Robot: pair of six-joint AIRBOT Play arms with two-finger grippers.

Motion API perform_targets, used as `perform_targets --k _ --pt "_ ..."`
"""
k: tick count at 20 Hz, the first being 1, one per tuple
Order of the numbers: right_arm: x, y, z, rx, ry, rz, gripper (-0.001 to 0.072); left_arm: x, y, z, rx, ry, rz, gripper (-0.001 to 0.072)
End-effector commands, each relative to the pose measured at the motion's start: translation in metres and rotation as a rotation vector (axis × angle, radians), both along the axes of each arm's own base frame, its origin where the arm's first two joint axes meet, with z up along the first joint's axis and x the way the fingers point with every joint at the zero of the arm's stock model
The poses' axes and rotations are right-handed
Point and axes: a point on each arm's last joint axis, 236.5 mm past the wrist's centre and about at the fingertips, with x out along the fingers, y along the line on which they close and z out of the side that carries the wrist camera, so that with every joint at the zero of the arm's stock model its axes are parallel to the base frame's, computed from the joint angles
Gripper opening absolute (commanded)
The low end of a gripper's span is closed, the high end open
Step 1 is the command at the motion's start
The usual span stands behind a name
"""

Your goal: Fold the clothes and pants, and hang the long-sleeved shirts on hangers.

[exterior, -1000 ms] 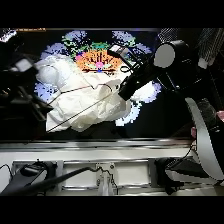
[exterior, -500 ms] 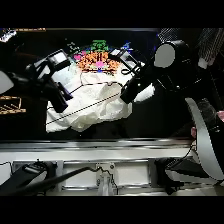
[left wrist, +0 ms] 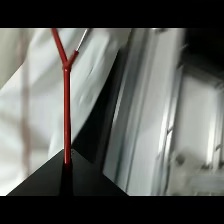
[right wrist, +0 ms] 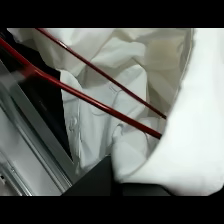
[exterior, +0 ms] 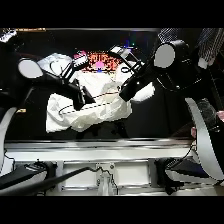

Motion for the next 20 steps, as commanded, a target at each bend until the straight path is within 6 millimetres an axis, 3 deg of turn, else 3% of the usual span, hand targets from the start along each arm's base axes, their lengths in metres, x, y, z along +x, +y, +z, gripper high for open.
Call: perform_targets --k 1,5,9,11,13,16,18,20 --pt "-0.001 0.007 0.004 0.034 0.002 0.001 0.0027 0.019 -0.038 0.006 -0.268 0.123 -0.010 0.0010" --pt "0.000 0.008 0.005 0.038 -0.004 -0.001 0.0027 0.050 -0.043 0.009 -0.568 0.309 0.012 0.0010" --pt "0.012 0.007 0.006 0.037 -0.050 -0.022 0.0027 0.071 -0.012 0.021 -0.856 0.508 -0.003 0.0010" --pt "0.036 0.002 0.008 0.020 -0.143 -0.061 0.0026 0.070 0.001 0.018 -0.906 0.560 -0.034 0.0010" --pt "0.075 -0.003 0.019 0.016 -0.309 -0.115 0.0026 0.086 0.010 0.010 -0.936 0.533 0.012 0.0011" --pt "0.132 0.013 0.061 0.146 -0.577 -0.191 0.0026 0.138 0.041 0.018 -1.072 0.430 0.190 0.0011" --pt "0.157 0.027 0.085 0.237 -0.705 -0.224 0.0024 0.176 0.071 0.027 -1.160 0.346 0.338 0.0011" --pt "0.175 0.039 0.093 0.287 -0.785 -0.235 0.0024 0.198 0.097 0.032 -1.206 0.291 0.432 0.0010"
